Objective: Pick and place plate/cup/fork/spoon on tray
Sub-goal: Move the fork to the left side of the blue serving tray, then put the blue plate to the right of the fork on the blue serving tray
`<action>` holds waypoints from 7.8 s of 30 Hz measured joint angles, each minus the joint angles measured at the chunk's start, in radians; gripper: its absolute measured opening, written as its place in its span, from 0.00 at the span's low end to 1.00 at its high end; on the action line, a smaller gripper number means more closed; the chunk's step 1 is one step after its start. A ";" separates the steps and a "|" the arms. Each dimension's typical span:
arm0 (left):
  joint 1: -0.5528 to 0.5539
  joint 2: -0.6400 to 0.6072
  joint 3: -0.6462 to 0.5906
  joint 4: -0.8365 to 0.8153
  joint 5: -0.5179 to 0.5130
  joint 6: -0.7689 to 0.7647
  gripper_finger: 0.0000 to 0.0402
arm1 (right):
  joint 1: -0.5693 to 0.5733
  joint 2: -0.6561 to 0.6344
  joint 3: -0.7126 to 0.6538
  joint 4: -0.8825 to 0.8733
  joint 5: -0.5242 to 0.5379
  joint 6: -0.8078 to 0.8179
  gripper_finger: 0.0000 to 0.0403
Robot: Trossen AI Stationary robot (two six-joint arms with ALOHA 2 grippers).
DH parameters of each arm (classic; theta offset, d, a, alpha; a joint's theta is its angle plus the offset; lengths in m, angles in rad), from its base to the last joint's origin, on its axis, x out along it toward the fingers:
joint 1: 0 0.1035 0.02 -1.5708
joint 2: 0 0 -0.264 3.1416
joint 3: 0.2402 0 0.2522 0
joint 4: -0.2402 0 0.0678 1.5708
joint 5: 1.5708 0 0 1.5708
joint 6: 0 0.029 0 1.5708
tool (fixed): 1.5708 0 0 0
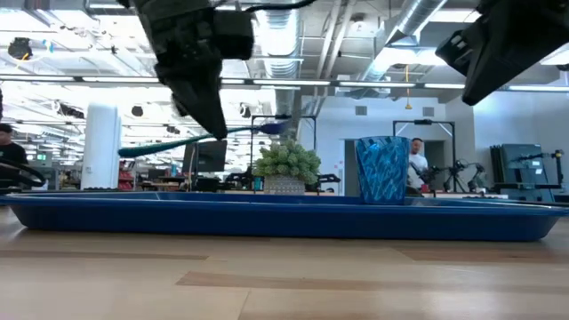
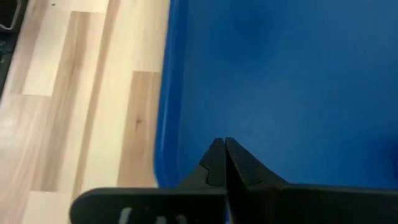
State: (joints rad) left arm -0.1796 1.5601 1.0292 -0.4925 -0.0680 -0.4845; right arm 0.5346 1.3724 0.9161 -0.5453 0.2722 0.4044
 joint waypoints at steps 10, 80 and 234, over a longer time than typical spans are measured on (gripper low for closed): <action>0.012 -0.231 -0.318 0.093 -0.132 -0.646 0.00 | -0.033 0.000 0.000 -0.001 0.014 -0.021 0.01; 0.094 -0.018 -0.248 -0.145 -0.165 -1.145 0.06 | -0.071 0.000 0.000 -0.058 0.017 0.005 0.01; 0.371 -0.625 -0.718 0.745 -0.077 0.551 0.00 | -0.603 -0.024 -0.442 -0.063 0.349 0.065 0.38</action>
State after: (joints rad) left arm 0.1913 0.9352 0.3115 0.2527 -0.1455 0.0669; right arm -0.0680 1.3484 0.4744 -0.6084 0.6212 0.4692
